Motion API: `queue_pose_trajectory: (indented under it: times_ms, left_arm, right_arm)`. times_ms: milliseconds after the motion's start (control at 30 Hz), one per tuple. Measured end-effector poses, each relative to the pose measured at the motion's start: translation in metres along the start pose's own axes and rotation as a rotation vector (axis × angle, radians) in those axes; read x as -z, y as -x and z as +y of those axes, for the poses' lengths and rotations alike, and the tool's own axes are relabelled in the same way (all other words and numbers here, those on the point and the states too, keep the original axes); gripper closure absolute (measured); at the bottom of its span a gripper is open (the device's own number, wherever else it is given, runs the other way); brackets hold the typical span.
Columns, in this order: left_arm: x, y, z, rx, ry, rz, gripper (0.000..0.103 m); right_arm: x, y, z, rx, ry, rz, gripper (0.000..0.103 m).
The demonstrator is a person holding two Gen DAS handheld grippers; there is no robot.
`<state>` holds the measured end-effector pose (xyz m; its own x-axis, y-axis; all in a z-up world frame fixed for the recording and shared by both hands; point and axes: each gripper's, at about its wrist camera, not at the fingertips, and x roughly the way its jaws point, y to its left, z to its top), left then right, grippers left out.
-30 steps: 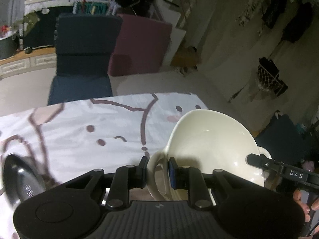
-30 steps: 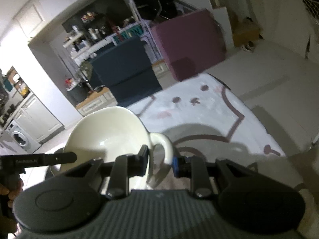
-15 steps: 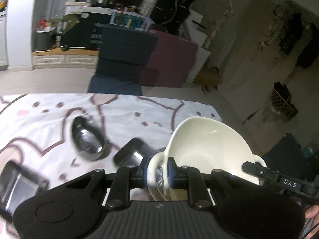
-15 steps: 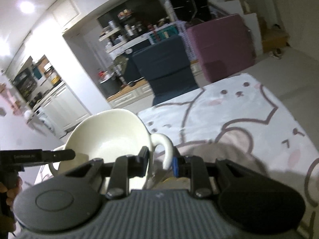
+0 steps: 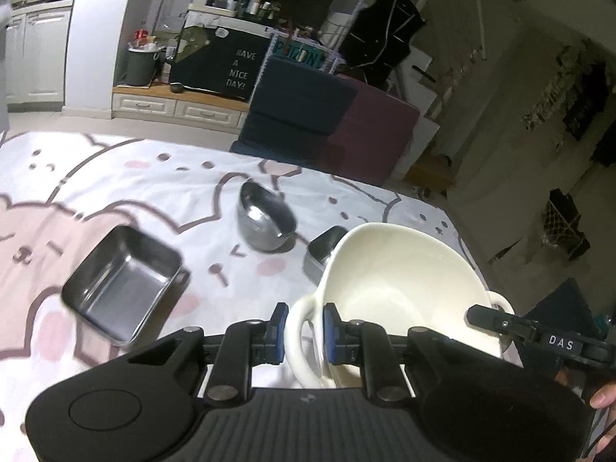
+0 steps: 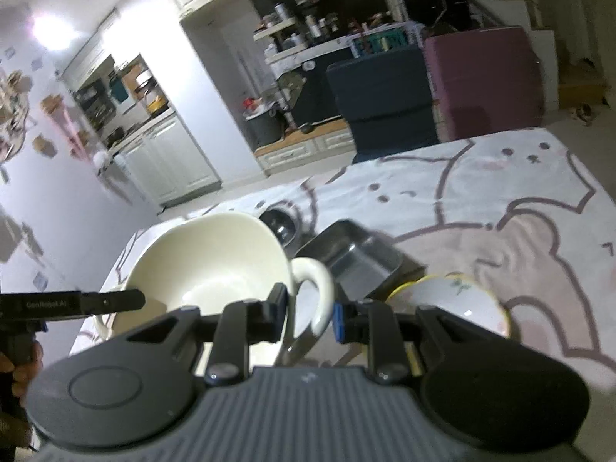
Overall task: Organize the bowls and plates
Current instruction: 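Lower the cream bowl onto the white plate with both tools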
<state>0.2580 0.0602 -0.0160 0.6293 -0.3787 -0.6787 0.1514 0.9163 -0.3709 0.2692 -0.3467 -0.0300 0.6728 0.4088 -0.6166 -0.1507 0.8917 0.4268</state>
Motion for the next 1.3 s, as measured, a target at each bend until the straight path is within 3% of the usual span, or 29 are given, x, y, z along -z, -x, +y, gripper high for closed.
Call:
queue_pose_trajectory:
  times_ms: [433, 700, 1300]
  left_arm:
    - [0.05, -0.001, 0.068, 0.009, 0.129, 0.043, 0.085]
    - [0.058, -0.017, 0.08, -0.015, 0.127, 0.096, 0.083]
    - [0.066, -0.036, 0.098, -0.007, 0.089, 0.132, 0.079]
  right_arm:
    - [0.032, -0.023, 0.037, 0.008, 0.105, 0.132, 0.075]
    - [0.038, -0.039, 0.033, 0.012, 0.125, 0.203, 0.075]
    - [0.052, -0.065, 0.06, 0.068, 0.211, 0.222, 0.074]
